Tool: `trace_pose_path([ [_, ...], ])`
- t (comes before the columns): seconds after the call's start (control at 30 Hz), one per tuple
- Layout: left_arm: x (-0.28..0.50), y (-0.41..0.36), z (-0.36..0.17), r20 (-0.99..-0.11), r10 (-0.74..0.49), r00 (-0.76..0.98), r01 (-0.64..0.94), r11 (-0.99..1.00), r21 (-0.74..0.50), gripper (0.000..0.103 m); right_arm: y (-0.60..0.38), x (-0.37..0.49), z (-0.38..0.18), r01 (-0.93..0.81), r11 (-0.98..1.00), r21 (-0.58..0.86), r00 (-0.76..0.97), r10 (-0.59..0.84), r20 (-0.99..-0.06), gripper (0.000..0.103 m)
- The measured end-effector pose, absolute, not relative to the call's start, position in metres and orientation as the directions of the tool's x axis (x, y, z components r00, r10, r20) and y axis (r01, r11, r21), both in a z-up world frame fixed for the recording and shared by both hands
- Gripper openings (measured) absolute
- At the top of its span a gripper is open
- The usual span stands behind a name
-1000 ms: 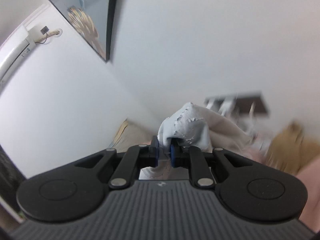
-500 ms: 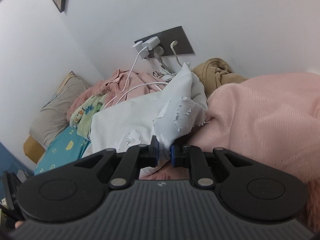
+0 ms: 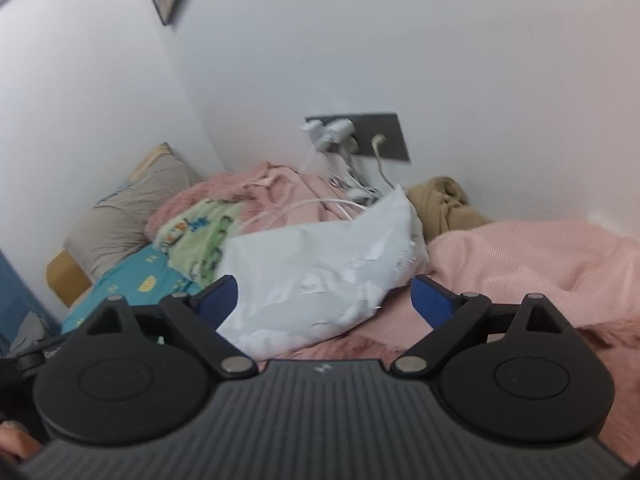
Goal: Fold clothes
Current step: 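Open both grippers to set the folded T-shirt down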
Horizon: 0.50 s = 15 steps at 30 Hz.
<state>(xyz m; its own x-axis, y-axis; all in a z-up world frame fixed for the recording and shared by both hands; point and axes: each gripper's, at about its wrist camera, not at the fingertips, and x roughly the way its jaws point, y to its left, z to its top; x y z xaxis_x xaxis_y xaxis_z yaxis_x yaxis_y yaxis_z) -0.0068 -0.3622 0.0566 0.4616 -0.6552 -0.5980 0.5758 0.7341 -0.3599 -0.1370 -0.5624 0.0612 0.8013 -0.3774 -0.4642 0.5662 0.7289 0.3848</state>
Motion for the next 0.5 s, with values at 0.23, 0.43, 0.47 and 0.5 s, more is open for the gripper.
trace_pose_path([
  [0.23, -0.077, -0.320, 0.124, -0.479, -0.685, 0.548, 0.654, 0.708, -0.265, 0.103, -0.510, -0.182, 0.109, 0.510, 0.794, 0.331, 0.841, -0.381, -0.384, 0.095],
  [0.43, -0.141, -0.281, 0.160, -0.372, -0.697, 0.613, 0.691, 0.701, -0.174, 0.103, -0.464, -0.224, 0.130, 0.465, 0.833, 0.300, 0.873, -0.377, -0.308, 0.095],
  [0.47, -0.149, -0.275, 0.163, -0.364, -0.698, 0.617, 0.696, 0.700, -0.163, 0.103, -0.456, -0.231, 0.134, 0.458, 0.839, 0.295, 0.878, -0.376, -0.295, 0.095],
  [0.5, -0.158, -0.269, 0.165, -0.358, -0.699, 0.620, 0.700, 0.698, -0.151, 0.103, -0.449, -0.238, 0.137, 0.451, 0.845, 0.289, 0.883, -0.375, -0.283, 0.095],
])
